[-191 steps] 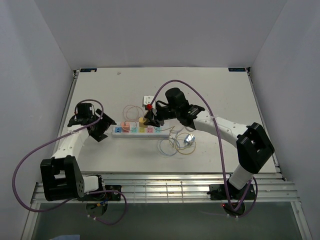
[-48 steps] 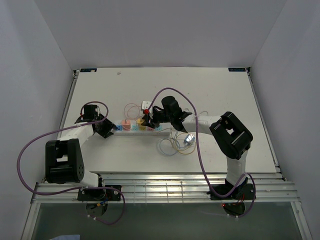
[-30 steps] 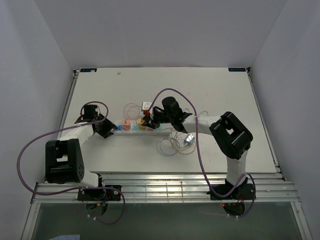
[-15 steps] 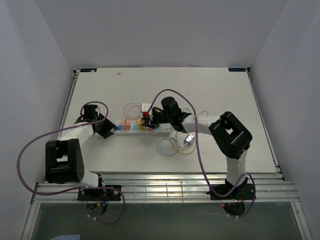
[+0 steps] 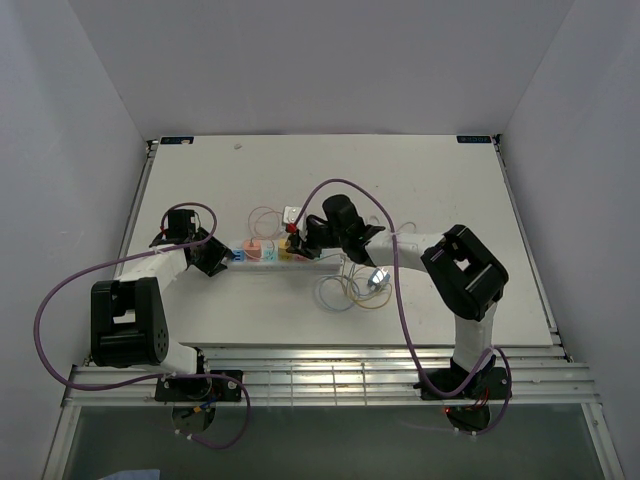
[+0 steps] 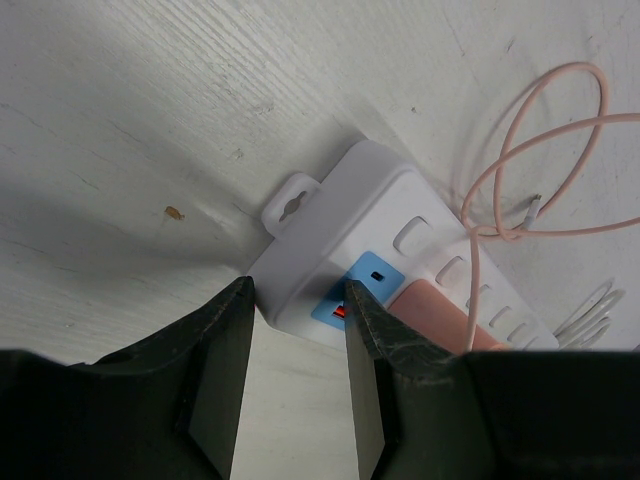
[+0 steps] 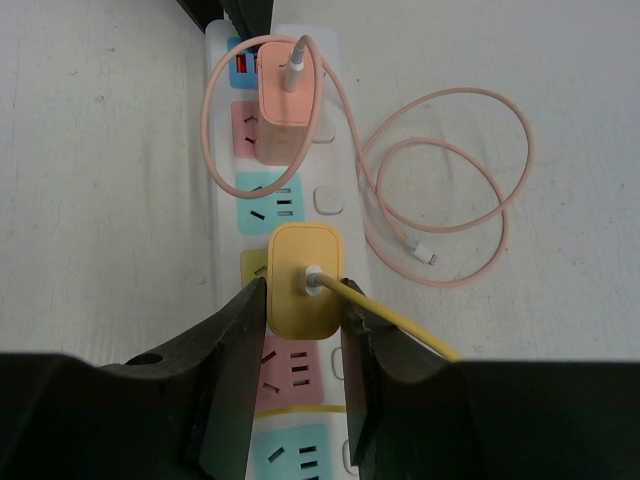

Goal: Insert the plug

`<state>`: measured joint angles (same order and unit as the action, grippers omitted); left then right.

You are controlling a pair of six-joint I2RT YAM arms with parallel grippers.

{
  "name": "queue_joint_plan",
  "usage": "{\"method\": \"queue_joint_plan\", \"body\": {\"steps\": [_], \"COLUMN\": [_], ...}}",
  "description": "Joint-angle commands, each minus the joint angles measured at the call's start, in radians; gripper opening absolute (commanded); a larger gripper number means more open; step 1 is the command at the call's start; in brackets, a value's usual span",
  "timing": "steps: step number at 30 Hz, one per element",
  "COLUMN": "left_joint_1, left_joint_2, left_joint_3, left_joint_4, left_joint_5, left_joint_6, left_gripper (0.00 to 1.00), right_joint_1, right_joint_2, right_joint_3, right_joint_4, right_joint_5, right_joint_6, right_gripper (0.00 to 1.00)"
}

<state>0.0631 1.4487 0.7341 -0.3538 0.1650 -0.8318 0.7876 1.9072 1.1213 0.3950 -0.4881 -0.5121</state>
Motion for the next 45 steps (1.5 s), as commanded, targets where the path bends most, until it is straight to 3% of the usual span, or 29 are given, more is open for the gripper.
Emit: {"method": "queue_joint_plan", "body": {"steps": [1, 10, 23, 32, 45], "left_joint_1": [-0.005, -0.005, -0.005, -0.005, -0.005], "left_joint_2": [0.012, 0.021, 0.016, 0.022, 0.035], "left_joint_3": [-0.015, -0.019, -0.019, -0.021, -0.012], "left_joint_4": [-0.063, -0.059, -0.059, -0.054, -0.051], "left_joint_5": [-0.050, -0.045, -0.047, -0.047, -0.038], "left_joint_6": [0.016, 0.016, 0.016, 0.016, 0.019], "left_gripper": [0.49, 0.49, 0.49, 0.49, 0.48], "right_joint_1": [0.005, 0.052, 0.015, 0.015, 0.064], "right_joint_2": [0.046, 0.098, 0.102, 0.104, 0.180], "right_joint_3": [0.023, 0.089, -0.017, -0.067, 0.035], "right_joint_4": [-0.162, -0.228, -0.203, -0.223, -0.301], "right_joint_5": [0.059, 0.132, 0.146, 0.189, 0.272], "right_joint_6": [0.014, -0.031, 0.086, 0.078, 0.135], "right_gripper": [0.08, 0.08, 0.08, 0.08, 0.08]}}
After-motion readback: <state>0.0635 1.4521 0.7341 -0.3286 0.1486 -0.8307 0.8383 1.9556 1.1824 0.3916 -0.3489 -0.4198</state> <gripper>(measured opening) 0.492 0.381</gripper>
